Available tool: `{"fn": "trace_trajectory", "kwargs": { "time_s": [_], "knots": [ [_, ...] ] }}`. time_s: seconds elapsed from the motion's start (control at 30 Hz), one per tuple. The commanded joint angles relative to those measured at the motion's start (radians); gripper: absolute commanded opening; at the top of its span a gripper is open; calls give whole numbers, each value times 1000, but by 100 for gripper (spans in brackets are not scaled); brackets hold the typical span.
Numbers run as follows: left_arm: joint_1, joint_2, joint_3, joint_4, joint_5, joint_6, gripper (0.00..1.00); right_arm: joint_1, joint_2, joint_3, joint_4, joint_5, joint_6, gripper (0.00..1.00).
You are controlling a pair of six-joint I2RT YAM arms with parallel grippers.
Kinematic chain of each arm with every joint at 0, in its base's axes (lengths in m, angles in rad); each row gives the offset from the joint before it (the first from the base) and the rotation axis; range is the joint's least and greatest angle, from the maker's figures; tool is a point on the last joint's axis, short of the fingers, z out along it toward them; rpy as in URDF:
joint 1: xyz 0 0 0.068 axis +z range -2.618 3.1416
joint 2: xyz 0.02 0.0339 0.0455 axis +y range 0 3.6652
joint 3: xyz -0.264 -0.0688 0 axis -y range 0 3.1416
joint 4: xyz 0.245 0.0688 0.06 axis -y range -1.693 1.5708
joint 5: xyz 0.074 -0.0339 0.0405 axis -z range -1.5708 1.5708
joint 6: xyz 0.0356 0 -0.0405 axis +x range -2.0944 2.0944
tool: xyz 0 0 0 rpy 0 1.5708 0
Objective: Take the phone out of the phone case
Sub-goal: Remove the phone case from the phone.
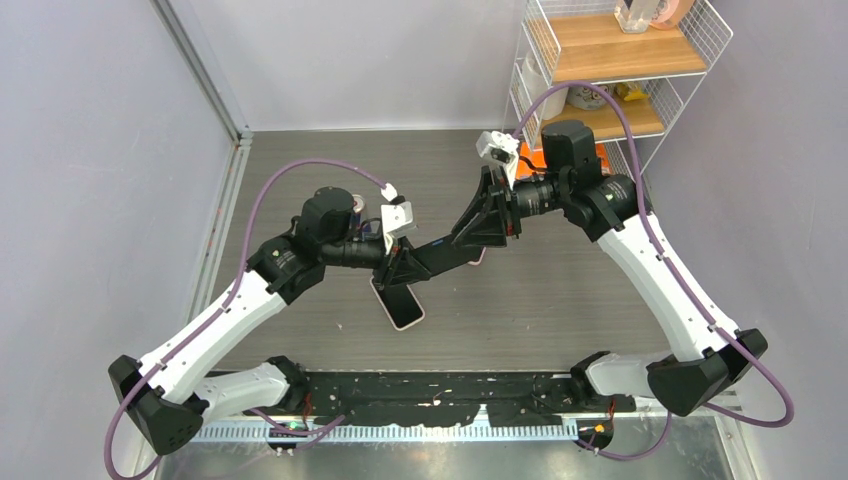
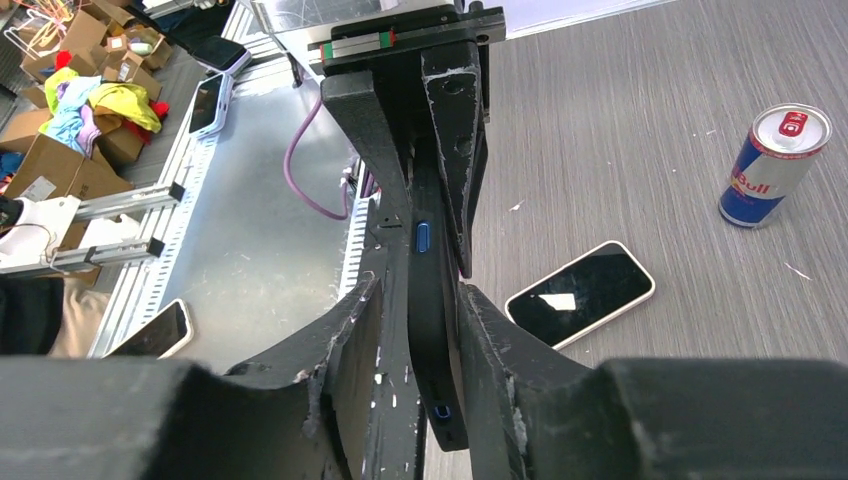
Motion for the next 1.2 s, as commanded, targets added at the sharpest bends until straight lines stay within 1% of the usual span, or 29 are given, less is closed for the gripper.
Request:
{"fn": "trace_trajectory", "kwargs": {
  "time_s": [0.0,0.23,0.33,0.4,0.43,0.5,0.77,1.17],
  "knots": [
    [4,-23,12,107,50,3,0,-3,-10,16,40,-36,15,37],
    [4,-21,15,110,74,3,0,-1,-13,-9,51,-34,16,36],
    [4,-21,16,110,82,4,0,-2,-10,-14,51,-36,17,32],
    [4,-20,16,111,87,4,0,-3,-8,-20,55,-35,20,26],
    [4,-19,17,111,89,4,0,-2,-8,-22,59,-37,24,16],
    [4,-21,15,111,90,14,0,-2,-8,-27,64,-37,34,7],
    [3,-15,16,65,70,98,0,-2,-10,-54,83,-61,61,5],
    [-55,2,86,-106,-32,319,0,-2,6,-69,86,-84,84,6]
  ]
}}
